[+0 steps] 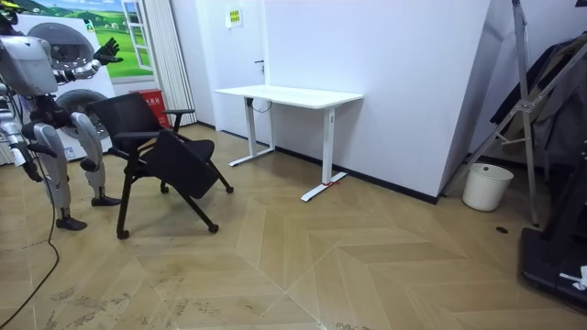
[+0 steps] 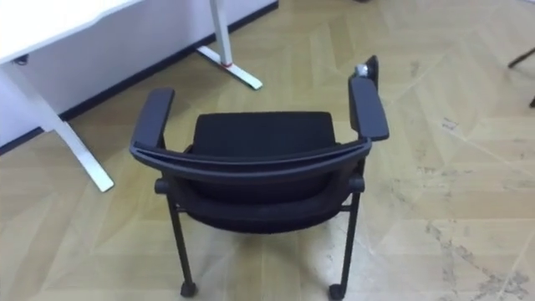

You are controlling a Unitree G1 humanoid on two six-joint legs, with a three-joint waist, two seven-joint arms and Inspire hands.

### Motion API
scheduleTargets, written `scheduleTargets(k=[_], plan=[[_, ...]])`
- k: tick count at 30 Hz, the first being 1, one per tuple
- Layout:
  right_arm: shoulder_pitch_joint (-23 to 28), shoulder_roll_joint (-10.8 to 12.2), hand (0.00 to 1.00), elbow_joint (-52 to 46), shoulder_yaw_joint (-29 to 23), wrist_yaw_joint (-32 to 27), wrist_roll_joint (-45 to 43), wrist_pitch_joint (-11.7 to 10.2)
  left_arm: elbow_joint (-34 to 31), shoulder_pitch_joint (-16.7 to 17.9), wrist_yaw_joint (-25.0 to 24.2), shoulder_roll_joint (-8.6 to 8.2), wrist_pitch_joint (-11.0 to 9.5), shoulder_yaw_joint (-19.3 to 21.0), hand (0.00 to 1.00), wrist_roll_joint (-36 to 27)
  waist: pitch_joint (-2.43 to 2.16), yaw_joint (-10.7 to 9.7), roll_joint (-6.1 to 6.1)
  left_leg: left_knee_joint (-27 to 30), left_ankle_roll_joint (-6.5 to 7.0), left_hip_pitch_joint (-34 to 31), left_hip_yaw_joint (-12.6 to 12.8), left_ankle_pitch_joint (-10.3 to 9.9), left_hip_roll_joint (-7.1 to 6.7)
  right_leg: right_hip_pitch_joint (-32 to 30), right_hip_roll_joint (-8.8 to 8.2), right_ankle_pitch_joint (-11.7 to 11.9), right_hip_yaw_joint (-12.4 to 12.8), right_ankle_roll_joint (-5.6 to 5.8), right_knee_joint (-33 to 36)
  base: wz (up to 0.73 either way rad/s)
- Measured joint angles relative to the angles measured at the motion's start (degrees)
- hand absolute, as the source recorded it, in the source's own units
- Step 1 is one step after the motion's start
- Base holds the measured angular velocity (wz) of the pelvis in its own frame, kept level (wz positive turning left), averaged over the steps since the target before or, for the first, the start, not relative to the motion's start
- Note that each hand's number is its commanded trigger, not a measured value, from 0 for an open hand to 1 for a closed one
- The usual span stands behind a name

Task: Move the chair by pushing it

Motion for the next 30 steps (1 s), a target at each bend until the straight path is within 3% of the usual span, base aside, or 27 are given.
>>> scheduleTargets(k=[8, 14, 22, 30], plan=[[-0.79, -0.8, 0.0, 1.69, -0.06, 0.58, -1.36, -1.98, 0.01, 0.15, -0.81, 2.39, -1.08, -8.12, 0.0, 18.11, -0.1, -0.94, 1.56, -1.04, 0.0, 1.54, 0.06, 0.0, -0.01, 0.16, -0.01, 0.08, 1.73, 0.06, 0.08, -0.11], [-1.08, -0.84, 0.0, 3.94, 0.08, 2.69, -1.11, -2.11, 0.11, 0.91, -3.11, 2.51, -0.91, -15.1, 0.0, 28.34, -0.05, -2.07, 1.74, -1.8, 0.0, 2.23, 1.05, 0.0, 0.0, 0.1, 0.01, 0.11, 2.88, 0.12, 0.07, -0.09], [-1.2, -0.49, 0.0, 4.34, 0.19, 3.37, -1.19, -2.04, 1.03, 1.78, -7.66, 3.19, 0.04, -23.63, 0.0, 29.71, -0.02, -4.47, 1.59, -1.85, 0.0, 2.18, 1.41, 0.0, 0.0, -0.29, -0.02, 0.13, 3.55, 0.16, -0.02, -0.03], [-2.12, -0.29, 0.0, 4.28, 0.32, 3.34, -0.95, -2.01, 2.81, 1.82, -11.31, 4.31, 0.71, -30.38, 0.0, 30.63, -0.44, -5.28, 0.68, -2.65, 0.0, 2.53, 1.62, 0.0, 0.0, -1.05, 0.06, 0.23, 5.32, 0.26, 0.16, -0.1]])
